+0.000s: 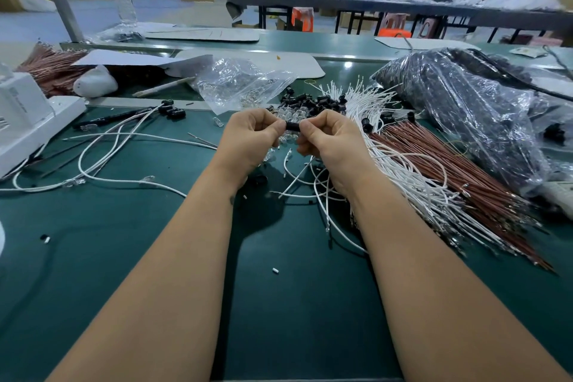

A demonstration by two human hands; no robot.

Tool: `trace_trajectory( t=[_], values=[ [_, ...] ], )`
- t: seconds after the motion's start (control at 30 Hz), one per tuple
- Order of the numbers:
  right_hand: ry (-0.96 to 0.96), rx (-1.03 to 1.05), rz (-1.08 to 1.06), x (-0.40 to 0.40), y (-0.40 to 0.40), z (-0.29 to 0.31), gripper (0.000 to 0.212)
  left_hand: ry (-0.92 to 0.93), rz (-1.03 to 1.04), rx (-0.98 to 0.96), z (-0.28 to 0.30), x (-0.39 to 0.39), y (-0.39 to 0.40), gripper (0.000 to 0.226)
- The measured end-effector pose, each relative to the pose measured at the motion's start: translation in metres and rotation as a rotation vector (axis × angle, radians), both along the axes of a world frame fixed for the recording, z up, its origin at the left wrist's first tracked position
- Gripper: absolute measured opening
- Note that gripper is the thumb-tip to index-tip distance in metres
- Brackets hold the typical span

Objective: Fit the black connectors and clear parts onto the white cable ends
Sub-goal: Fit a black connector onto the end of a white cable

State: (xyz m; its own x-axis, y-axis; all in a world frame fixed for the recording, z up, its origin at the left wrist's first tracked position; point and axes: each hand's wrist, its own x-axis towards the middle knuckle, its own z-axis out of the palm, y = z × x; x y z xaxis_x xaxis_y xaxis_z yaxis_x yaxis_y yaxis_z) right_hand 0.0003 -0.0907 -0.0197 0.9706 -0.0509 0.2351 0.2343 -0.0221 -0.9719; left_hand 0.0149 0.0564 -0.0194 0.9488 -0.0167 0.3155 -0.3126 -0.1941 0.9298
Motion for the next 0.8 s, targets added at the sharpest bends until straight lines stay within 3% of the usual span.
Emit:
trace_trajectory(
  t=[0.23, 0.67, 0.8],
  values=[
    [0.003, 0.081, -0.010, 0.001, 0.000, 0.000, 0.017, 0.171, -0.076, -0.012, 0.003, -0.001, -0.006, 0.026],
    [-0.026, 0.057, -0.008, 0.001, 0.008, 0.000, 0.024, 0.175, -0.107, -0.135, 0.004, -0.003, -0.003, 0.027],
    [-0.034, 0.028, -0.109, 0.003, 0.010, 0.000, 0.017, 0.179, -0.071, -0.066, 0.002, 0.000, -0.009, 0.025]
  ],
)
